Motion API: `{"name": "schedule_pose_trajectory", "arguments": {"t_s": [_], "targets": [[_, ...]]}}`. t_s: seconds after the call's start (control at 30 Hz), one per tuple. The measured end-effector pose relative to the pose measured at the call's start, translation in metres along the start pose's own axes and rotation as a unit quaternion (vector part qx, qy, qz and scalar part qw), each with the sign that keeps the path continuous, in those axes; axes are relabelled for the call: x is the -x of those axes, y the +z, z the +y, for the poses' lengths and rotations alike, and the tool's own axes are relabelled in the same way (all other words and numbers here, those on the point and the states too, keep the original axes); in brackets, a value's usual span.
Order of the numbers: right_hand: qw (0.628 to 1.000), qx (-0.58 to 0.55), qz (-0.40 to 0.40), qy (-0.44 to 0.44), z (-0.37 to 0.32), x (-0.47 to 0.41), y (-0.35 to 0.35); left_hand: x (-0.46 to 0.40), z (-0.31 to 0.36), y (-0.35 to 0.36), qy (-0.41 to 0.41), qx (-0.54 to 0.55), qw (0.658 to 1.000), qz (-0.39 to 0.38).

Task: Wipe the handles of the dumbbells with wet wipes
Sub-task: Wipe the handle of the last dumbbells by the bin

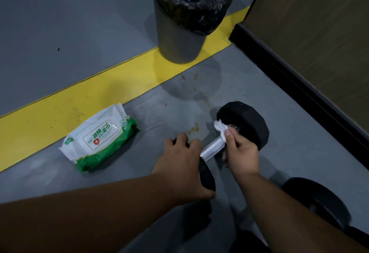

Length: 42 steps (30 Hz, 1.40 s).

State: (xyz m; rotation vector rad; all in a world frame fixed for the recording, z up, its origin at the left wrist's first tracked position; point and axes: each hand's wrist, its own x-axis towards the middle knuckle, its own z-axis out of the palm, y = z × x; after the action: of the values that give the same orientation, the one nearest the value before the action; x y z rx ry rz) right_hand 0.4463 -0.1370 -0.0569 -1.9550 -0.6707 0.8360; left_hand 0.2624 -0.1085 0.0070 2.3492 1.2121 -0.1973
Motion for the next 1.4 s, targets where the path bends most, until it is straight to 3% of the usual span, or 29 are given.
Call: {"name": "schedule_pose_trajectory", "arguments": {"t_s": [0.07, 0.2, 0.23, 0.4, 0.47, 0.53, 0.6, 0.67, 0.8, 0.9, 1.03, 1.1, 1.2, 1.27, 1.4], "targets": [[0.998, -0.054, 0.018, 0.008, 0.005, 0.01, 0.011, -0.001, -0.002, 0.003, -0.006, 0.009, 1.0, -0.003], [0.983, -0.054, -0.173, 0.002, 0.004, 0.045, 0.026, -0.002, -0.006, 0.007, -0.007, 0.032, 0.999, 0.015], [0.982, -0.044, -0.183, -0.011, 0.005, 0.039, 0.024, -0.001, -0.005, 0.006, -0.011, 0.039, 0.999, 0.019], [0.997, -0.071, 0.034, -0.008, 0.01, -0.001, 0.005, 0.002, -0.008, 0.001, -0.015, 0.072, 0.997, 0.0], [0.988, -0.146, 0.035, 0.024, 0.011, 0.01, 0.013, 0.001, -0.012, -0.001, 0.0, 0.068, 0.998, -0.009], [0.987, -0.152, -0.045, 0.03, 0.016, 0.03, 0.021, -0.001, -0.017, -0.002, 0.021, 0.062, 0.998, -0.017], [0.974, -0.142, -0.177, 0.011, 0.019, 0.049, 0.021, 0.0, -0.021, -0.003, 0.031, 0.084, 0.996, -0.021], [0.969, -0.113, -0.221, -0.013, 0.014, 0.043, 0.013, -0.001, -0.029, -0.001, 0.011, 0.14, 0.99, -0.022], [0.997, -0.051, -0.051, -0.019, 0.011, -0.002, -0.004, -0.007, -0.037, -0.004, -0.059, 0.232, 0.968, -0.074], [0.996, -0.092, -0.023, 0.005, 0.017, 0.004, 0.005, -0.007, -0.032, -0.005, -0.072, 0.231, 0.968, -0.07], [0.97, -0.061, -0.235, -0.004, 0.021, 0.042, 0.011, -0.006, -0.033, 0.002, -0.061, 0.209, 0.975, -0.045], [0.961, -0.052, -0.273, -0.003, 0.02, 0.039, 0.006, -0.005, -0.03, 0.004, -0.05, 0.188, 0.98, -0.035], [0.99, -0.021, -0.136, -0.022, 0.013, 0.019, -0.007, 0.0, -0.02, 0.006, -0.041, 0.152, 0.987, -0.019], [0.997, -0.058, -0.054, -0.014, 0.01, 0.009, -0.015, 0.005, -0.012, 0.007, -0.038, 0.117, 0.992, -0.007], [0.994, -0.1, -0.029, 0.023, 0.018, 0.029, -0.016, 0.013, 0.012, 0.01, -0.016, 0.045, 0.999, -0.018]]}}
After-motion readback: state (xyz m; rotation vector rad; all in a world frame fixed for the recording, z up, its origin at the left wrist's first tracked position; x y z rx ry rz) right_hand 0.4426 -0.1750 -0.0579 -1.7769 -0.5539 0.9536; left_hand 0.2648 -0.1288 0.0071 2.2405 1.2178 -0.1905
